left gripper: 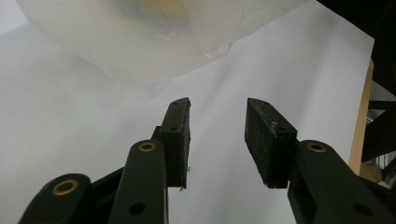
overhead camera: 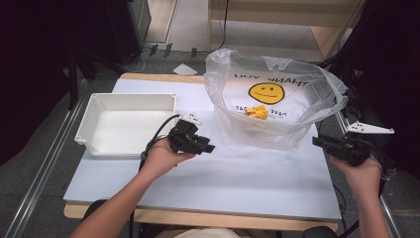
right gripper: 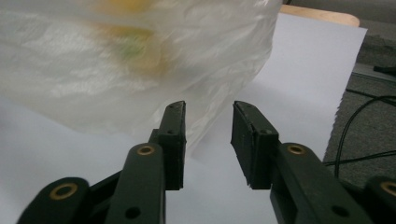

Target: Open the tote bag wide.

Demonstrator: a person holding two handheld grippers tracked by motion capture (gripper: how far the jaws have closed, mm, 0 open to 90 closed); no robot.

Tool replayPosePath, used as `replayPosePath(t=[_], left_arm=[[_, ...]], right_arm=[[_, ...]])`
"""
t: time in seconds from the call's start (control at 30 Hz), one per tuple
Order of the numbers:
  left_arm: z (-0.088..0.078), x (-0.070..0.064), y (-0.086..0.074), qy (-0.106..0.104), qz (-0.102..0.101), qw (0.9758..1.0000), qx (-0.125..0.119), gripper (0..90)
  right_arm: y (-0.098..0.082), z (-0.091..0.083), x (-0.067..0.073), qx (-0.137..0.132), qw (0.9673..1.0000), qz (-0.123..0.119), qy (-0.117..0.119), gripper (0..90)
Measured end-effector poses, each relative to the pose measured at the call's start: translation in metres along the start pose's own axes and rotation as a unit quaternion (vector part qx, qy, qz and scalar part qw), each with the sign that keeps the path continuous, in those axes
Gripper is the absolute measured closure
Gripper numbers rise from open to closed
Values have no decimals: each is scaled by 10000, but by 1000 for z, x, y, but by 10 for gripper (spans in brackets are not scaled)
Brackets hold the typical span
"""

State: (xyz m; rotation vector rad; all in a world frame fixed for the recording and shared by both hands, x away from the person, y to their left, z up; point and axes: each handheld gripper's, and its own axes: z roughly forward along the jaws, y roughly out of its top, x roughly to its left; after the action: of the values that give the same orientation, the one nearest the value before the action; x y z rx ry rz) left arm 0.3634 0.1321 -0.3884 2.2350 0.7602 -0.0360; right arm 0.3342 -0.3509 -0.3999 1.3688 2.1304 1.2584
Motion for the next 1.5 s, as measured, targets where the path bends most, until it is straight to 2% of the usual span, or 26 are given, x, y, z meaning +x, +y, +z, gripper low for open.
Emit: replayPosePath(t=[0.13, 0.17, 0.23, 0.27, 0.5, 0.53, 0.73, 0.93, 1.0, 1.07, 1.2, 1.37, 1.5], left_arm=[[-4, -1, 4, -80, -10, 10000, -28, 617], [-6, -2, 6, -117, 30, 9999, -20, 608], [-7, -3, 8, -100, 67, 9999, -35, 602], [-9, -3, 11, -144, 110, 9998, -11, 603], [-17, -3, 20, -135, 180, 9997, 21, 582], [-19, -2, 24, -202, 156, 9997, -27, 576], [-24, -4, 36, -259, 222, 9994, 11, 556], [-31, -6, 43, -257, 304, 9992, 33, 550], [-35, -6, 47, -292, 303, 9991, -9, 549], [-37, -7, 50, -289, 291, 9992, -16, 546], [-40, -9, 54, -312, 334, 9990, -30, 544], [-49, -12, 63, -267, 467, 9985, -42, 559], [-56, -13, 70, -257, 517, 9983, -67, 567]], right_arm=[[10, -1, -7, 18, 10000, 7, -11, 724], [18, -2, -12, 32, 10000, 50, 16, 766], [21, -3, -13, 42, 10000, 55, 29, 779], [27, -4, -16, 20, 10000, 50, 41, 818], [50, -8, -25, 81, 9999, 67, 97, 898], [54, -9, -26, 97, 9999, 63, 86, 900], [75, -14, -33, 69, 9999, 25, 82, 900], [94, -18, -37, 32, 9999, -9, 117, 900], [106, -20, -37, -75, 9994, -73, 331, 896], [113, -20, -38, -105, 9992, -77, 367, 897], [122, -18, -38, -13, 9995, -120, 286, 896], [140, -23, -45, -162, 9996, -28, 228, 896], [154, -29, -40, -143, 9997, -152, 121, 893]])
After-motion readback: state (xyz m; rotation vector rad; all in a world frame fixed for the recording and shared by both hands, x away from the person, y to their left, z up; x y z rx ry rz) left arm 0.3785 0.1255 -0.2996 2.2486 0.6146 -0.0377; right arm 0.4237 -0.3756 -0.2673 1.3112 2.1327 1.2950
